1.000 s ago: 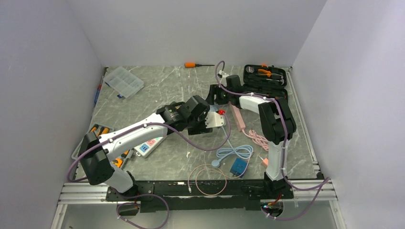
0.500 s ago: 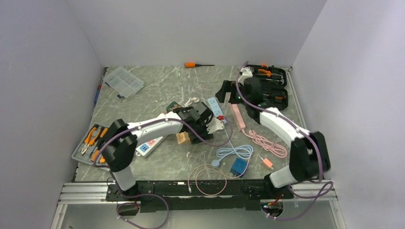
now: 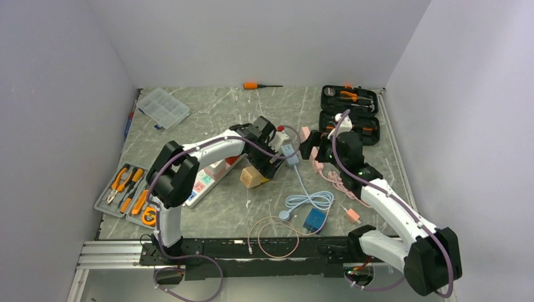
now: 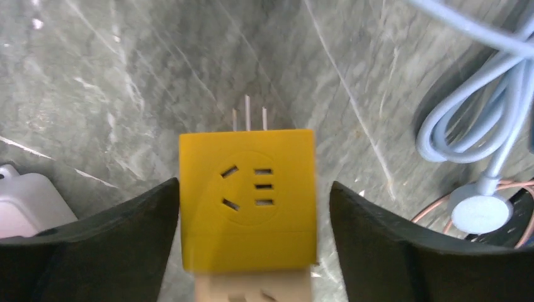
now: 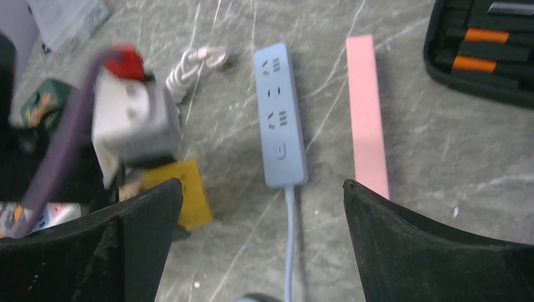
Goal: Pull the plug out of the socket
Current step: Place the socket at the center of the board.
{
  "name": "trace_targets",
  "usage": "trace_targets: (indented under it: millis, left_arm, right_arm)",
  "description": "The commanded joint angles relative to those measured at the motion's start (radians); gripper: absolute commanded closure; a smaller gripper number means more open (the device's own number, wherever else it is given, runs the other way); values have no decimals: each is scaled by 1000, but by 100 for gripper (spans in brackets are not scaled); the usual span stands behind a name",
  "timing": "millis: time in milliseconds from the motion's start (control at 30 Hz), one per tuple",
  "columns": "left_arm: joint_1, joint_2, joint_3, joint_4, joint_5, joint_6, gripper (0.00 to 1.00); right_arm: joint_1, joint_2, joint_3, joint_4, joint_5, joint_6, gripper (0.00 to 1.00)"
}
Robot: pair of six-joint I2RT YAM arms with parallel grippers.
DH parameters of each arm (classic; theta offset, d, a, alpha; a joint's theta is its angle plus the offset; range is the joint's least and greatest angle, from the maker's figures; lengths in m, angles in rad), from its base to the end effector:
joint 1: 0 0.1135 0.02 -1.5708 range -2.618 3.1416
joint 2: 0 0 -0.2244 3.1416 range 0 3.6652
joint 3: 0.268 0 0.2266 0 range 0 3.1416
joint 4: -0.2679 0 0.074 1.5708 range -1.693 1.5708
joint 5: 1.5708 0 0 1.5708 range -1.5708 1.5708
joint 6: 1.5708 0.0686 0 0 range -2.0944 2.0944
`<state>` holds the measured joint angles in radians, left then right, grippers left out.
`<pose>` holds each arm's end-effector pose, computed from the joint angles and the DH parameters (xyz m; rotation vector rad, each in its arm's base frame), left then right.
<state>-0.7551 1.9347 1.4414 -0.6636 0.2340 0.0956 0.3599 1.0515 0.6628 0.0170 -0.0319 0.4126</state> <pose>0.2639 -0.2702 0.1437 1.2109 2.5066 -0.4987 0.2486 0.0959 0.2293 0.0306 1.9809 0.5394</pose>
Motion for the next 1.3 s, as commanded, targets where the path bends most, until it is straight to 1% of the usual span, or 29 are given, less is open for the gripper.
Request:
trace_targets:
  millis: [0, 133, 200, 233, 267, 367, 467, 533, 600, 667, 800, 867, 933, 1033, 1067, 1167, 1267]
  left_arm:
    - [17, -107, -24, 124, 81, -75, 1]
    - [45, -176, -10, 80, 96, 1, 1]
    - [69, -217, 26, 42, 115, 54, 1]
    - [80, -232, 54, 9, 105, 80, 1]
    - [93, -243, 98, -58, 113, 119, 1]
    - [140, -276, 239, -200, 101, 206, 0]
    - [192, -328, 321, -294, 91, 257, 1]
    - [212, -379, 347, -357, 82, 321, 1]
    - [217, -446, 327, -401, 23, 417, 1]
    - [216, -533, 259, -427, -44, 492, 1]
    - [226, -706, 86, -437, -194, 560, 1]
    - [257, -770, 29, -447, -229, 584, 1]
    - [280, -829, -26, -453, -284, 620, 1]
    - [283, -910, -83, -474, -358, 708, 1]
    - [283, -934, -88, -472, -376, 725, 1]
    - [283, -977, -71, -479, -357, 743, 1]
    - [283, -978, -36, -495, -325, 723, 1]
  right_arm:
    - [39, -78, -36, -104, -13, -18, 0]
    - [89, -110, -17, -182, -3, -35, 0]
    - [117, -110, -4, -216, 15, -37, 0]
    - [134, -107, 3, -226, 18, -35, 0]
    - [146, -103, 9, -234, 17, -31, 0]
    - [169, -88, 9, -224, -29, -8, 0]
    - [185, -74, -5, -203, -73, 7, 0]
    - [205, -66, 2, -211, -74, 0, 0]
    - [246, -54, 16, -242, -45, -16, 0]
    - [291, -29, 33, -280, -13, -35, 0]
    - [341, 0, 34, -339, 2, -56, 1]
    - [344, -20, 17, -375, -20, -48, 12]
    - [346, -66, 2, -430, -38, -25, 28]
    - [350, -137, -12, -511, -71, 21, 69]
    - [358, -168, -14, -534, -79, 42, 76]
    - [393, -208, -1, -587, -67, 109, 79]
    - [397, -188, 11, -622, -101, 155, 81]
